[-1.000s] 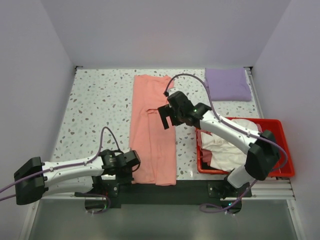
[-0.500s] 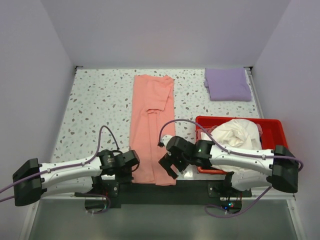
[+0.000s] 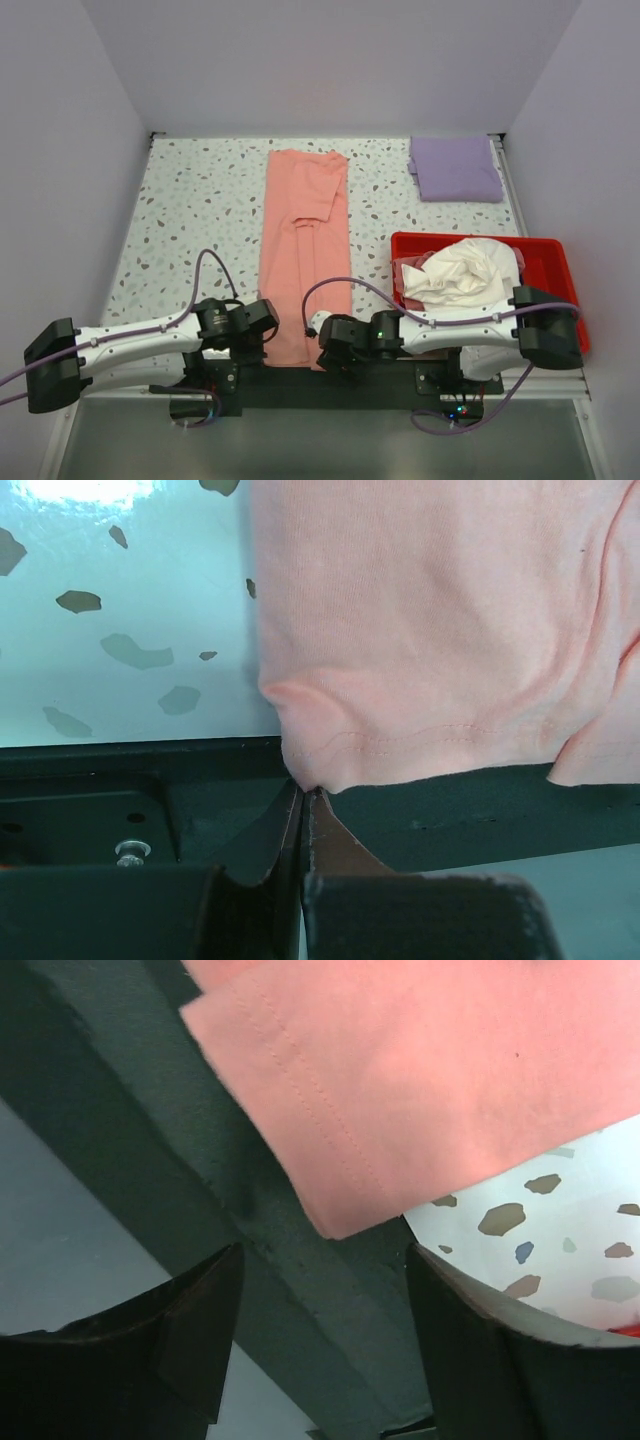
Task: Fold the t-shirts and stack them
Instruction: Fold the tshirt
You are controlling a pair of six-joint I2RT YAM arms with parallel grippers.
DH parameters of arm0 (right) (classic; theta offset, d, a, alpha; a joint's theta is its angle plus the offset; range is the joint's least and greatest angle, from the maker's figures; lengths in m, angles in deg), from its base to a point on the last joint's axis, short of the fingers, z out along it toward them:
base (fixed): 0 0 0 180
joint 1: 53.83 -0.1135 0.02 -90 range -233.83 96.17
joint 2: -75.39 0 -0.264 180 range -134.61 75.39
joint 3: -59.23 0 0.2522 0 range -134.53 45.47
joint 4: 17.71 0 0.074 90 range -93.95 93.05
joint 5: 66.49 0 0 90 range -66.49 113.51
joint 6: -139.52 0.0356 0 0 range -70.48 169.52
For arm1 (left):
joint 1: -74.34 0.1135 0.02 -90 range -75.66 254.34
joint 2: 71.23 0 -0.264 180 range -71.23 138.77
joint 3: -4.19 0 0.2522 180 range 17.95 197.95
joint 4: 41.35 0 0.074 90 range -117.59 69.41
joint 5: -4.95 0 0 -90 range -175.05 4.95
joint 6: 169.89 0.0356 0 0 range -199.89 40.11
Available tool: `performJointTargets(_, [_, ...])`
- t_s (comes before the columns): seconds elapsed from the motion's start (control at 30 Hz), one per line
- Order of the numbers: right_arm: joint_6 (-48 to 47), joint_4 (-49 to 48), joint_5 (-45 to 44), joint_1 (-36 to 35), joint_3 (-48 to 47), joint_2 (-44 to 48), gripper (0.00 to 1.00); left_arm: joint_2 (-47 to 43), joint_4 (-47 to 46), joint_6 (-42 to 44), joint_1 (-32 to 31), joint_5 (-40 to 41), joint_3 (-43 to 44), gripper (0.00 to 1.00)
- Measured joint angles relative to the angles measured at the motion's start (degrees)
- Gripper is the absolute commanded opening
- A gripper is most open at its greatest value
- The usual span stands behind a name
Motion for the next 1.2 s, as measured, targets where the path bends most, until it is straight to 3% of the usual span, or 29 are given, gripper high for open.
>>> performJointTargets(0.17, [-0.02,-1.97,-0.92,-0.20,0.72,-3.26,0.56,-0.22,0.02,-0.02,0.00,0.26,0.00,0.00])
performJointTargets(0.23, [-0.02,-2.86,-1.25,-0.20,1.01,-3.76,0.43,-0.22,0.02,-0.04,0.00,0.39,0.00,0.00])
performJointTargets(0.43, [0.22,-3.98,-2.78,-0.20,1.16,-5.03,0.17,-0.04,0.07,-0.07,0.00,0.66,0.02,0.00])
performJointTargets(0.57, [1.05,-4.11,-4.00,-0.35,1.14,-5.01,0.06,-0.04,0.33,-0.11,0.00,0.92,0.28,0.00])
performJointTargets(0.67, [1.36,-3.58,-5.84,-0.46,1.14,-4.50,0.01,-0.04,1.14,-0.11,0.00,1.73,1.55,0.00])
performJointTargets(0.97, [0.50,-1.49,-13.22,2.43,-1.33,-0.85,0.00,3.28,2.08,0.57,0.85,8.72,11.04,0.00])
performJointTargets(1.2, [-3.39,-3.63,-14.73,12.22,-4.68,0.09,0.00,7.93,-1.05,8.20,11.21,10.95,15.56,0.00])
